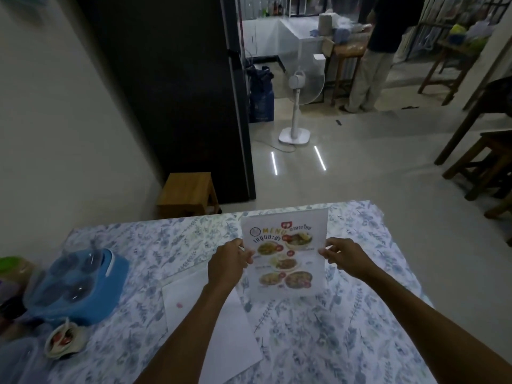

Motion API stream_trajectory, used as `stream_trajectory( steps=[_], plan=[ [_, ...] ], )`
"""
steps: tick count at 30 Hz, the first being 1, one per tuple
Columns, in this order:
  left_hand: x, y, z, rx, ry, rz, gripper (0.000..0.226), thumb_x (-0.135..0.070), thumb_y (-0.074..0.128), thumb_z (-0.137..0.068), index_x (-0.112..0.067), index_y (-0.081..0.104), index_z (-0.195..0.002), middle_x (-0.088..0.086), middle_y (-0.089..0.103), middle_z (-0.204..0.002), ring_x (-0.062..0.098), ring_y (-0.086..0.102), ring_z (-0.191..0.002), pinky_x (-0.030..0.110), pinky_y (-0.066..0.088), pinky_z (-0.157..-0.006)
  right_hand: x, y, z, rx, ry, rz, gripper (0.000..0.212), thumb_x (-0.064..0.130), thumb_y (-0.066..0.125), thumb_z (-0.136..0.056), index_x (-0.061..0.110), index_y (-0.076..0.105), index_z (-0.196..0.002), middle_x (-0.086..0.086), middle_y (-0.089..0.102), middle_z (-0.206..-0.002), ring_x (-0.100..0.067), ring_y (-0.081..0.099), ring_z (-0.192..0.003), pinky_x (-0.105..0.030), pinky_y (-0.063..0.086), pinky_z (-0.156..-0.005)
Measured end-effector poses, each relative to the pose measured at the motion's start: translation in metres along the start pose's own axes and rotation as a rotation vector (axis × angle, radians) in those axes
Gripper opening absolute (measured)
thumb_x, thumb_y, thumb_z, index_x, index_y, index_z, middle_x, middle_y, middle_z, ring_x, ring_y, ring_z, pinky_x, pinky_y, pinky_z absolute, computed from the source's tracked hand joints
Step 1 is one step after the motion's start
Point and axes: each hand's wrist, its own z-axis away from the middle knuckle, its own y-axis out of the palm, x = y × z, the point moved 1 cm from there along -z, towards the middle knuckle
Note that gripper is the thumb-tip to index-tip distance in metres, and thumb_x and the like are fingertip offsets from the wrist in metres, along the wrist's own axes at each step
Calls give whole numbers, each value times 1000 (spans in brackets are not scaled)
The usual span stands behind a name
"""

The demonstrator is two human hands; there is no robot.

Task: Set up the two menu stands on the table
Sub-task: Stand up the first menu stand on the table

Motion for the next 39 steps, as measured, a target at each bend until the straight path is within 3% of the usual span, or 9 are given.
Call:
stream_trajectory(
  steps=[3, 6, 11, 14, 17, 23, 26, 32, 39],
  plan=[
    [0, 3, -8, -14, 4, -23, 18, -38, 63, -94, -21, 65, -88, -9, 76, -79, 11, 71, -73, 37, 60, -71, -5, -4, -10, 6, -50, 66, 21, 38, 64, -92, 20, 73, -100, 7, 73, -85, -8, 69, -75, -30, 58, -63],
    [-3, 6, -16, -1, 21, -15, 26, -45, 66, -90, -20, 64, -84, -10, 75, -76, 12, 69, -72, 36, 58, -68, -4, -14, -21, -23, -100, 79, 21, 36, 63, -94, 21, 72, -104, 5, 74, -100, -7, 68, -86, -26, 56, -65],
    [-18, 18, -21, -22, 56, 72, 20, -34, 65, -94, -18, 60, -83, -8, 73, -74, 10, 70, -69, 36, 59, -64, -10, -24, -33, 38, -37, 32, 21, 32, 59, -97, 16, 65, -108, 0, 74, -98, -11, 71, -87, -32, 63, -69],
    [-23, 18, -22, -45, 97, 43, 28, -30, 63, -96, -29, 48, -73, -8, 72, -77, 10, 69, -69, 30, 56, -60, -12, -27, -31, 5, -71, 6, 17, 32, 59, -96, 22, 65, -109, 3, 74, -100, -7, 72, -84, -25, 61, -65],
    [-24, 20, -23, -39, 120, 81, 30, -30, 66, -95, -32, 48, -72, -5, 74, -75, 8, 68, -68, 25, 51, -56, -11, -31, -26, -35, -76, -14, 16, 31, 58, -97, 26, 65, -111, 4, 73, -100, -5, 71, -85, -20, 59, -62],
    [-29, 30, -21, -33, 123, 103, 17, -34, 65, -96, -22, 58, -86, -6, 73, -76, 6, 64, -65, 21, 42, -54, -16, -29, -21, -56, -55, 18, 14, 27, 56, -99, 24, 61, -111, -3, 74, -103, -8, 70, -90, -21, 59, -64],
    [-29, 30, -22, -31, 113, 87, 18, -35, 65, -96, -19, 59, -89, -5, 72, -77, 10, 65, -66, 22, 44, -55, -12, -28, -23, -87, -32, 81, 21, 21, 54, -100, 11, 64, -115, -10, 73, -108, -18, 71, -92, -28, 61, -71],
    [-29, 26, -16, -46, 88, 7, 35, -47, 64, -92, -23, 58, -116, -2, 75, -88, 16, 69, -75, 26, 47, -56, -5, -35, -17, -142, -26, 150, 29, 29, 60, -96, 10, 68, -117, -8, 74, -108, -20, 73, -81, -41, 63, -74],
    [-27, 7, 7, -84, 119, -48, 47, -53, 61, -92, -24, 53, -128, -8, 69, -79, 16, 68, -78, 27, 44, -57, 15, -37, 12, -223, -36, 212, 37, 30, 62, -95, 6, 68, -123, -11, 75, -113, -22, 72, -98, -46, 58, -88]
  ],
)
